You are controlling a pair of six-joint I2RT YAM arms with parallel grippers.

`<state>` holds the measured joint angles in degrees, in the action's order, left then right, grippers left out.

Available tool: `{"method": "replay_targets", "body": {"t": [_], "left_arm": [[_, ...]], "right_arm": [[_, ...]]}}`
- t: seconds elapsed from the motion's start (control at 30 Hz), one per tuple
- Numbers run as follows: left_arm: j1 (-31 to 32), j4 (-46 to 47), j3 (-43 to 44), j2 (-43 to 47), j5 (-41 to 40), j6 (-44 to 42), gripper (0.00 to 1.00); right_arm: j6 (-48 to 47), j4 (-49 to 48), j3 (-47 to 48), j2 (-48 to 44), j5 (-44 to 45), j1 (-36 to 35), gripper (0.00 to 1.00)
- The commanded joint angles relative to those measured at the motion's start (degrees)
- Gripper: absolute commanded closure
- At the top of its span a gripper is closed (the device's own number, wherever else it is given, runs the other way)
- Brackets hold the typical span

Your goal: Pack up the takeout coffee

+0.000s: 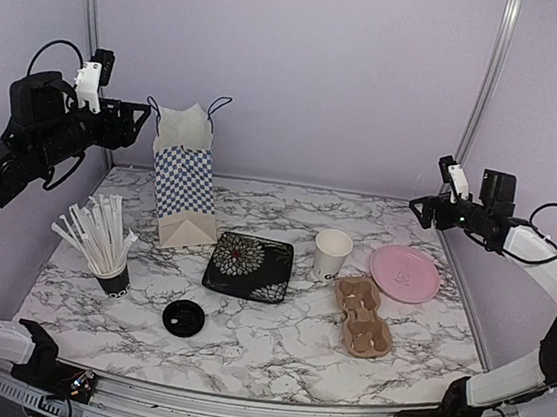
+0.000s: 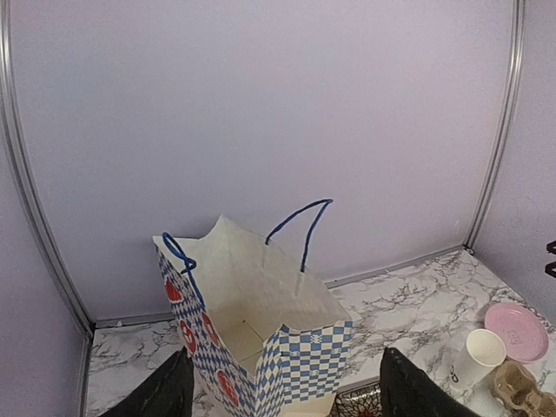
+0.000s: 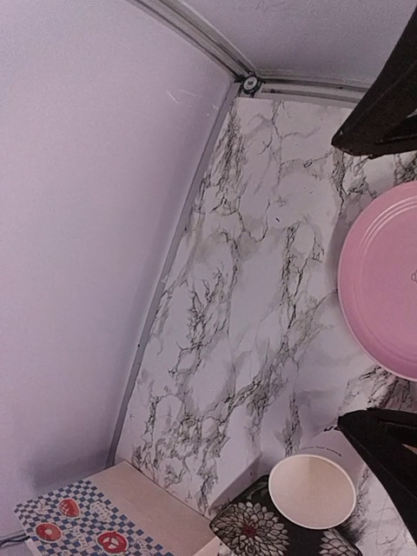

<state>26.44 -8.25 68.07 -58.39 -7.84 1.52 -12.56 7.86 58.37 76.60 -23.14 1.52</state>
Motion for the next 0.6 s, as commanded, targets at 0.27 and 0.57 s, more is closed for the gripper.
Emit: {"method": "replay_targets", "body": {"t": [0.27,0.57], "left_arm": [[12.9,-12.5,9.0,-9.5,4.1,-1.1,0.28],[15.5,-16.4,7.6,-9.6,4.8,2.2,0.28]], "right_arm": [[-21.1,17.5,13.7,2.3,-8.2,-11.2,0.13],[-31.5,30.3,20.9,6.4,-8.2,-21.0,0.22]]}}
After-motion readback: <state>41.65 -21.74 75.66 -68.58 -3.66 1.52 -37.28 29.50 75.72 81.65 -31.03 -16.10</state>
